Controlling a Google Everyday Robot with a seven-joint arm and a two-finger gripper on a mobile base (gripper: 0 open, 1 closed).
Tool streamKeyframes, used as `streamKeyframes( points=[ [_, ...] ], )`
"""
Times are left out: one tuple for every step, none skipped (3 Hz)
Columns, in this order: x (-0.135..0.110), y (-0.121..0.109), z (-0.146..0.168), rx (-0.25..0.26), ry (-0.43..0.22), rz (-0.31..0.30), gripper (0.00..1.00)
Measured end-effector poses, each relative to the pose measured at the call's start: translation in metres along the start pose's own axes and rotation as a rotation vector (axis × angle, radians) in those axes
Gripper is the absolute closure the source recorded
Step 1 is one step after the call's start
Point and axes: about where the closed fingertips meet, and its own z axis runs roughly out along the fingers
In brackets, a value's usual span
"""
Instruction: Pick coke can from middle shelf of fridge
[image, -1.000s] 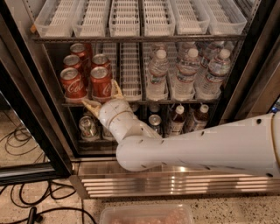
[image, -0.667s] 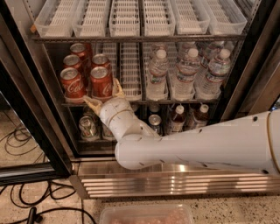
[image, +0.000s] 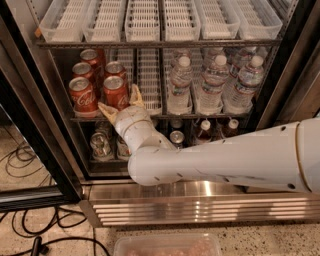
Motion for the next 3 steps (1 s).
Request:
streamKeyframes(
  points=[
    [0.0003,-0.0009,0.0053,0.003,0.002,0.003,0.36],
    [0.0029,0.0000,0.0091,-0.005,0.008,0.022,0.55],
    [0.0029,0.0000,0.0091,-0.005,0.008,0.022,0.78]
  ],
)
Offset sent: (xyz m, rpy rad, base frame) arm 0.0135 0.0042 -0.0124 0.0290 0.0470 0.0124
